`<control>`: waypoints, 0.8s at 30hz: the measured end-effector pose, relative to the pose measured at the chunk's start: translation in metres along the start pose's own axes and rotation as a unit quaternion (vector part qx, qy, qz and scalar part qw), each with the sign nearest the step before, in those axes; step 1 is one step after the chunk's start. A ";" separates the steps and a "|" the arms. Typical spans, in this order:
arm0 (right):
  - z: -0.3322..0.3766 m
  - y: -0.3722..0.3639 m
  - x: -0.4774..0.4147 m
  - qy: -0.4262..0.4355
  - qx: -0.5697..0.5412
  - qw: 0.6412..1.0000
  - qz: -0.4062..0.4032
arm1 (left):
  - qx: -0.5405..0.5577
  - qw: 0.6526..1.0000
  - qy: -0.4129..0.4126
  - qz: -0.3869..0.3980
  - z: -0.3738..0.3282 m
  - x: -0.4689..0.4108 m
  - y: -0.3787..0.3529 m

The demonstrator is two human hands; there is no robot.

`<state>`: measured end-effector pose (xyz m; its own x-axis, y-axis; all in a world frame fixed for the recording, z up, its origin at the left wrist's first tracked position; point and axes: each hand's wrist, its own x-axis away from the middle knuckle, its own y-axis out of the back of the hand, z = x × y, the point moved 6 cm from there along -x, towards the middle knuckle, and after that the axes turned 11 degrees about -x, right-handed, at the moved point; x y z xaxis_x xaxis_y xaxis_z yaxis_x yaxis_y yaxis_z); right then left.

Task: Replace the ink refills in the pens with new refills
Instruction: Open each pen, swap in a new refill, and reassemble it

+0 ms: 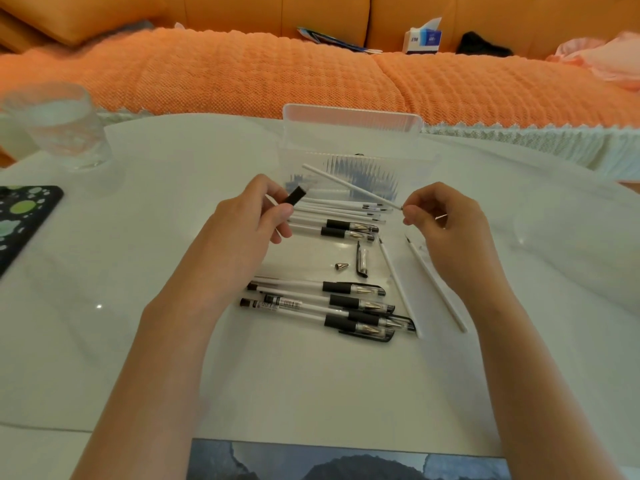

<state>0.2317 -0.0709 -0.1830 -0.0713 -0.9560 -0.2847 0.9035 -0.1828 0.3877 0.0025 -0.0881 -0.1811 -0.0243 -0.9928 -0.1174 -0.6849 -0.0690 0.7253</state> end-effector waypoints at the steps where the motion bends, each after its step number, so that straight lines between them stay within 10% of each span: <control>1: 0.002 0.001 0.001 0.002 -0.004 1.000 0.003 | -0.001 1.000 0.003 -0.002 0.000 0.000 0.001; 24: 0.006 0.004 0.006 0.006 0.011 0.999 0.042 | 0.001 1.000 0.011 -0.022 0.006 0.001 0.011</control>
<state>0.2320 -0.0783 -0.1779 0.0092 -0.9652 -0.2612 0.8968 -0.1076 0.4292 -0.0089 -0.0889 -0.1772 0.0206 -0.9907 -0.1343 -0.6870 -0.1116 0.7181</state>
